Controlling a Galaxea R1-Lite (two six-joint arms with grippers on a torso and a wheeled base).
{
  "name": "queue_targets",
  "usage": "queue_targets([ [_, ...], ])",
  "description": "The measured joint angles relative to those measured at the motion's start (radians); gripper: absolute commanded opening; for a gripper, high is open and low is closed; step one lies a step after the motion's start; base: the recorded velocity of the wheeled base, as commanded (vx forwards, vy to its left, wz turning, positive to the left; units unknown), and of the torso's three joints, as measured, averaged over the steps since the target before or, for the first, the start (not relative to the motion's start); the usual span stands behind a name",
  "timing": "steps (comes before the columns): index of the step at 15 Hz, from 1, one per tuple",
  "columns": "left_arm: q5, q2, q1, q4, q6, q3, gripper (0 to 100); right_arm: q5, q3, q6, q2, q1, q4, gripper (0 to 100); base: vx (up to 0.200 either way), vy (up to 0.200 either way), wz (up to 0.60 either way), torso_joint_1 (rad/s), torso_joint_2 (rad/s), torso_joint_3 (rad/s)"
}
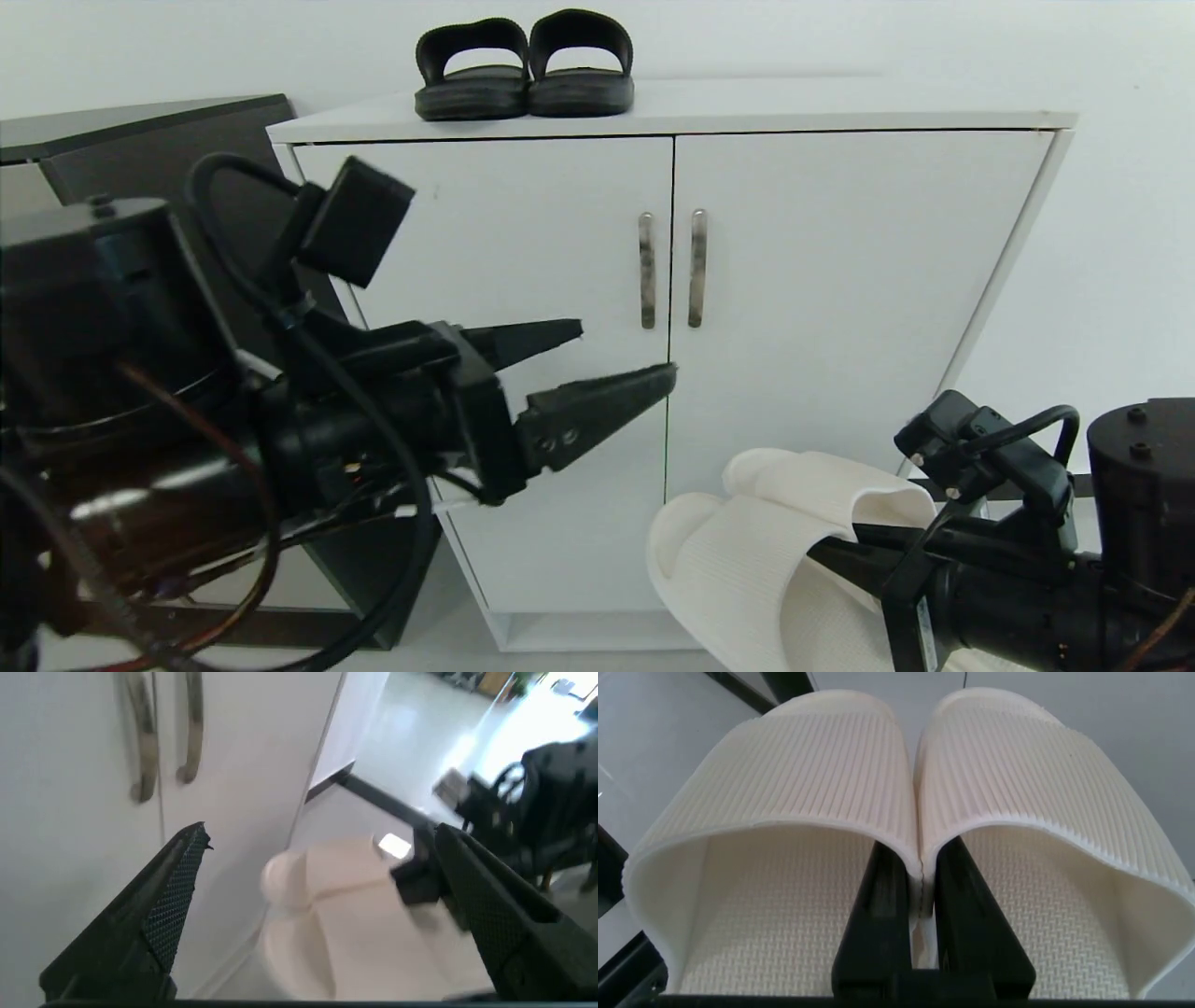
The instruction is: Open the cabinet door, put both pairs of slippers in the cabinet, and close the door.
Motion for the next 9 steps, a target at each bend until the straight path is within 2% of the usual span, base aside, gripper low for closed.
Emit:
queue_targets([
  [2, -0.014, 0.087, -0.02, 0.02, -0.083, -0.116, 100, 0.0, 0.003, -0.007, -0.003, 0.002, 0.0, 0, 0.0, 0.0, 0.0, 0.0, 0.0, 0.0],
  [5, -0.069, 0.18, -0.028, 0.096, -0.101, -0.241, 100, 0.004, 0.015, -0.031, -0.006, 0.004, -0.001, 0, 0.0, 0.0, 0.0, 0.0, 0.0, 0.0],
  [7, -0.091, 0.227, -0.029, 0.107, -0.114, -0.294, 100, 0.005, 0.019, -0.032, -0.008, 0.003, -0.001, 0, 0.0, 0.0, 0.0, 0.0, 0.0, 0.0],
  [8, -0.147, 0.243, -0.029, 0.104, -0.15, -0.314, 100, 0.006, 0.02, -0.031, -0.009, 0.003, -0.002, 0, 0.0, 0.0, 0.0, 0.0, 0.0, 0.0],
  [9, -0.18, 0.252, -0.029, 0.104, -0.169, -0.324, 100, 0.007, 0.021, -0.032, -0.01, 0.003, -0.003, 0, 0.0, 0.0, 0.0, 0.0, 0.0, 0.0],
])
